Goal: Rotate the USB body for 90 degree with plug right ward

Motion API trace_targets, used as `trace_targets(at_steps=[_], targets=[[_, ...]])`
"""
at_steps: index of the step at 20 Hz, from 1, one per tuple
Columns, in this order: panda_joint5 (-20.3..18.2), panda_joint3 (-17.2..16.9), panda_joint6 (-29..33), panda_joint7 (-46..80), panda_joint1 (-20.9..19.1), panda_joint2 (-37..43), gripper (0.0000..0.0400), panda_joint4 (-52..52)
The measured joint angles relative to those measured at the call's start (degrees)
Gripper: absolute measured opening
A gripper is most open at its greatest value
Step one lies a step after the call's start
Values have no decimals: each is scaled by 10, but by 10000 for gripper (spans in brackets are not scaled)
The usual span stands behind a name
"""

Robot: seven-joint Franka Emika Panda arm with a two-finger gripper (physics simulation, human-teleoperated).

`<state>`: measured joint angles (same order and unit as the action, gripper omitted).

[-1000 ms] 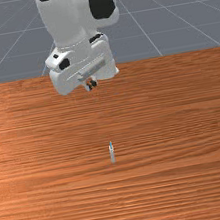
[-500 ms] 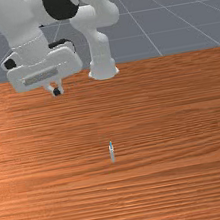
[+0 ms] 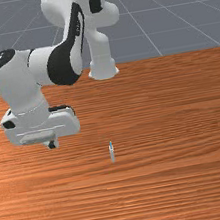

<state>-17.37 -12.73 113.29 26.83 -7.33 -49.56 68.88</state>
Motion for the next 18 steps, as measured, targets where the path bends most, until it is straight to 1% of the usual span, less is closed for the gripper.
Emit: trace_targets(at_steps=[4,9,16,18], targets=[[2,3,2,2,2,-37,0,-6],[-9,18,0,9,10,-50,0,-3],[-32,50,-6,35,43,-53,0,0],[-30,55,-7,43,59,-53,0,19]])
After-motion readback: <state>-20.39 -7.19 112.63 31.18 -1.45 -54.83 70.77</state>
